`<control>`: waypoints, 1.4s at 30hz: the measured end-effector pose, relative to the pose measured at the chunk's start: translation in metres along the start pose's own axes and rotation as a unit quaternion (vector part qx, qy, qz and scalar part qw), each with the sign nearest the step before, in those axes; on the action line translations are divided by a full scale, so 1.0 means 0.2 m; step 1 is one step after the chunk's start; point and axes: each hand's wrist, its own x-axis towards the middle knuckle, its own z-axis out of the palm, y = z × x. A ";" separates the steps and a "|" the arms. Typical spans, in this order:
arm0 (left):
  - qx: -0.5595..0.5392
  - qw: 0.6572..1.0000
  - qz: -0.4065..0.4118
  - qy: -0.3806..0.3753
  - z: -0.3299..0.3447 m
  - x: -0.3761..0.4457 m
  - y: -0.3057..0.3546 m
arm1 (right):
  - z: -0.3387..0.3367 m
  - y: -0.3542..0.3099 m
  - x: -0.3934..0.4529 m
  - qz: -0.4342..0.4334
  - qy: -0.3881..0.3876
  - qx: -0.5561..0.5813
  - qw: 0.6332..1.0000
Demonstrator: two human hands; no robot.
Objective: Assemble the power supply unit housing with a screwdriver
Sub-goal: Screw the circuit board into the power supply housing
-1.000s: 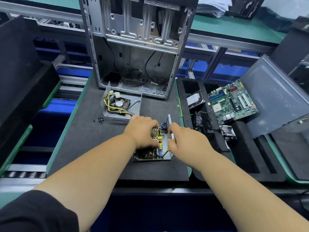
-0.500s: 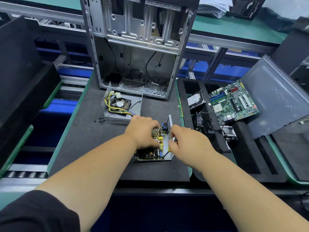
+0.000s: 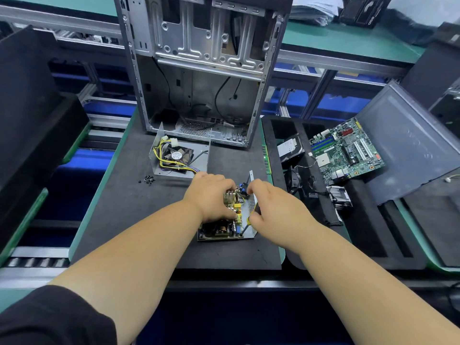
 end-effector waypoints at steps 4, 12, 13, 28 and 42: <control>-0.001 1.000 -0.001 -0.003 0.00 0.00 0.00 | 0.00 0.01 0.00 -0.033 0.016 -0.038 0.999; 0.001 1.000 0.000 0.001 0.01 0.00 0.00 | 0.04 0.00 -0.01 0.004 0.021 -0.050 0.999; 0.001 1.000 0.001 0.001 0.01 0.00 -0.01 | 0.02 0.00 -0.01 -0.002 0.019 -0.033 0.999; -0.001 1.000 0.000 0.009 0.02 0.01 -0.01 | -0.02 0.01 -0.01 0.005 -0.012 -0.052 0.999; -0.004 1.000 -0.005 0.006 0.02 0.00 -0.01 | 0.03 0.00 0.03 0.027 -0.015 -0.089 0.996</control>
